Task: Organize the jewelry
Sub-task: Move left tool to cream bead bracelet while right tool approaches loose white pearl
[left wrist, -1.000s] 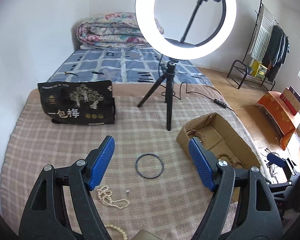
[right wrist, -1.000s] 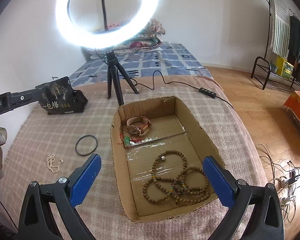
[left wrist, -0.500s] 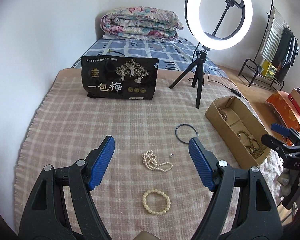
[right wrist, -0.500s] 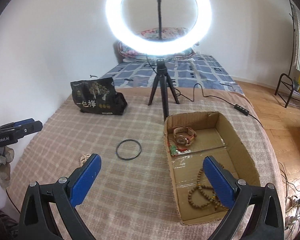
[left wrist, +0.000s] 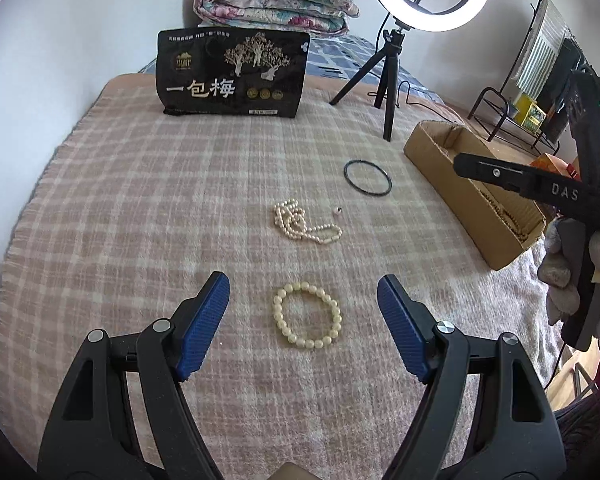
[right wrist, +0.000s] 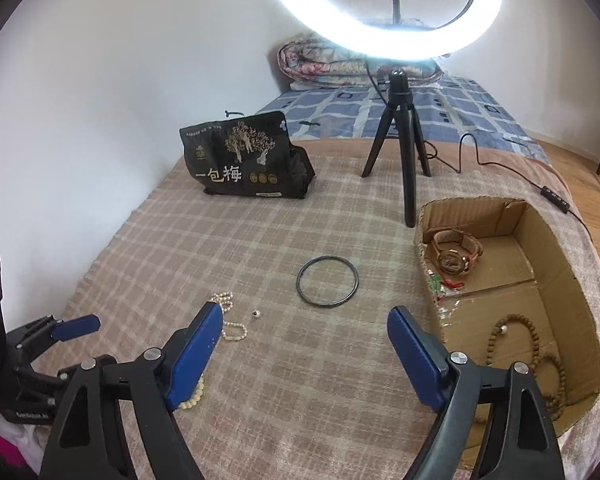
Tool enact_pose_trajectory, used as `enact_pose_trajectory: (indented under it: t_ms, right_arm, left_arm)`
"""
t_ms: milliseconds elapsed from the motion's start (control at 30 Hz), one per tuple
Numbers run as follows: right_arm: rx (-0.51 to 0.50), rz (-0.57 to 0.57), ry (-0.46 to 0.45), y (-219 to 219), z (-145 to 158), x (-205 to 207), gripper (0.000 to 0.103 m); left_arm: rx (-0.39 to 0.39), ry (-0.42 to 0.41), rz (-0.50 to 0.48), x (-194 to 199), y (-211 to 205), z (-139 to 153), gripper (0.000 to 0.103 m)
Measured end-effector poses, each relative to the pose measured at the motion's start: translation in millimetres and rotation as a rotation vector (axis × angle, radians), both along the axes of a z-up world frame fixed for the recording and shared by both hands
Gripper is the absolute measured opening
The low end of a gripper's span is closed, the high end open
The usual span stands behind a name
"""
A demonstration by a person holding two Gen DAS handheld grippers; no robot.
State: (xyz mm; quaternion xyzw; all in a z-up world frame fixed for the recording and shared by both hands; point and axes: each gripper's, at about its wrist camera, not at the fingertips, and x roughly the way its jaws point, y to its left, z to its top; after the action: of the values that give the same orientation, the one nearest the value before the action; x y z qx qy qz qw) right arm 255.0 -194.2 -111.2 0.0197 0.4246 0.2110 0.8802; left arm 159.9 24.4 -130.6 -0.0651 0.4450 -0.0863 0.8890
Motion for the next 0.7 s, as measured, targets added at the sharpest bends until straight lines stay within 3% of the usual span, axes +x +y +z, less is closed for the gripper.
enact_pose_trajectory:
  t_ms: [167, 300, 500, 600, 700]
  right_arm:
    - [0.016, 0.074, 0.077, 17, -24, 10, 0.065]
    - [0.000, 0.122, 0.098, 33, -39, 14, 0.057]
    - [-0.049, 0.187, 0.092, 56, -59, 16, 0.039]
    - [-0.035, 0.204, 0.089, 65, -65, 20, 0.034]
    - [-0.045, 0.214, 0.076, 75, -69, 24, 0.031]
  left_arm:
    - [-0.023, 0.031, 0.034, -8, -6, -25, 0.079]
    - [0.007, 0.051, 0.074, -7, -7, -44, 0.078]
    - [-0.005, 0.083, 0.159, -2, 6, -59, 0.056]
    - [-0.037, 0.096, 0.180, -1, 10, -66, 0.055]
    - [-0.020, 0.098, 0.169, 2, 5, -71, 0.050]
